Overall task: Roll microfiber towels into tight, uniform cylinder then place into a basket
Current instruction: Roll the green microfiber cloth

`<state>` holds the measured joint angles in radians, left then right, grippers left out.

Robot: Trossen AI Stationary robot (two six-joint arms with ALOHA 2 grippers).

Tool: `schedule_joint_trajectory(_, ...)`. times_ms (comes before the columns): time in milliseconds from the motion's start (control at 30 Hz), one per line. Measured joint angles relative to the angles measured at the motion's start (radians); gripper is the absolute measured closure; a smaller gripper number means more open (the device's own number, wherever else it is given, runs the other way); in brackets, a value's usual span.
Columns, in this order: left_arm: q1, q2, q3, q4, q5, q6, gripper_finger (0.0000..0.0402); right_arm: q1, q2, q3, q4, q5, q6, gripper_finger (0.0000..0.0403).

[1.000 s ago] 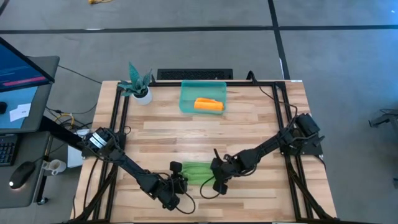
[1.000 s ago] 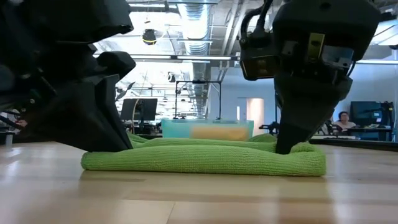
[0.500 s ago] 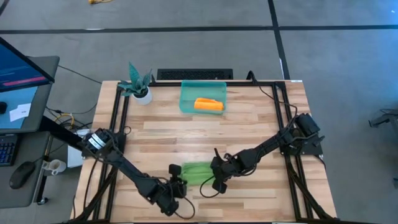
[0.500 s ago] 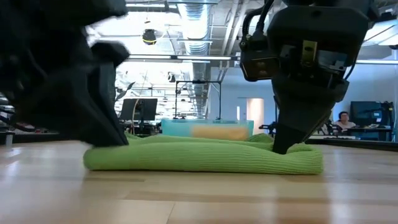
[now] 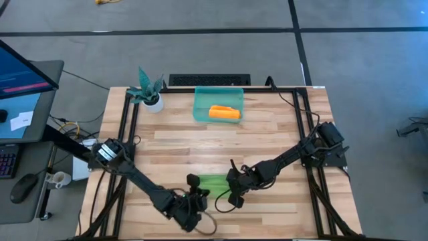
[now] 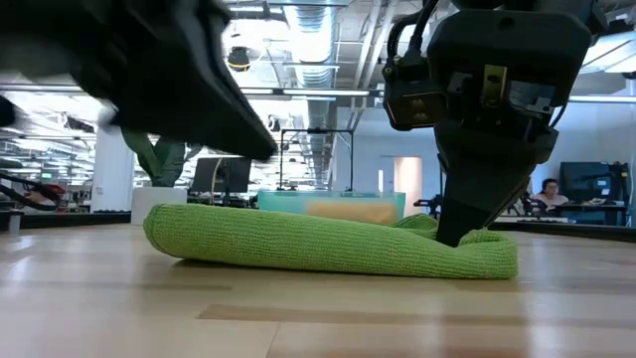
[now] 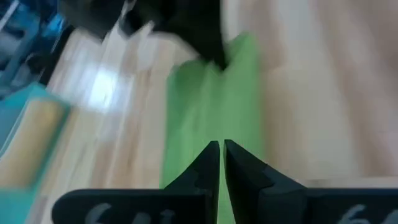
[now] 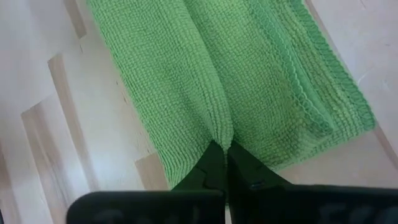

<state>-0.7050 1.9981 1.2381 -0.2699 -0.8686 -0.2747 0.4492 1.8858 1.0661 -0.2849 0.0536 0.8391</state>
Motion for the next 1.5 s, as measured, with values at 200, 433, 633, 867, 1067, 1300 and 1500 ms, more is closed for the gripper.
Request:
schedule_joint_trajectory(200,0.069,0.067,-0.001,0.054,0.090,0.004,0.0386,0.000,0.001,-0.001,0.005,0.001,-0.001,0.0385)
schedule_joint_trajectory(433,0.078,0.113,0.003,0.042,0.152,-0.041,0.0386,0.000,0.001,0.000,-0.004,0.001,-0.001,0.0390)
schedule_joint_trajectory(633,0.062,0.113,0.003,0.003,0.146,-0.085,0.0386,0.004,0.001,0.000,0.007,0.011,-0.009,0.0363)
schedule_joint_trajectory(867,0.065,0.113,0.003,-0.004,0.150,-0.092,0.0386,0.015,0.001,0.000,0.008,0.028,-0.038,0.0305)
schedule_joint_trajectory(1067,0.065,0.113,0.003,-0.006,0.150,-0.108,0.0386,0.013,0.000,0.000,0.005,0.002,-0.062,0.0265)
schedule_joint_trajectory(1300,0.063,0.113,0.007,-0.017,0.155,-0.127,0.0386,0.016,-0.095,-0.001,-0.061,-0.030,-0.158,0.0254)
schedule_joint_trajectory(1500,0.063,0.115,0.050,-0.100,0.182,-0.158,0.0386,0.048,-0.219,-0.001,-0.139,0.032,-0.216,0.0259)
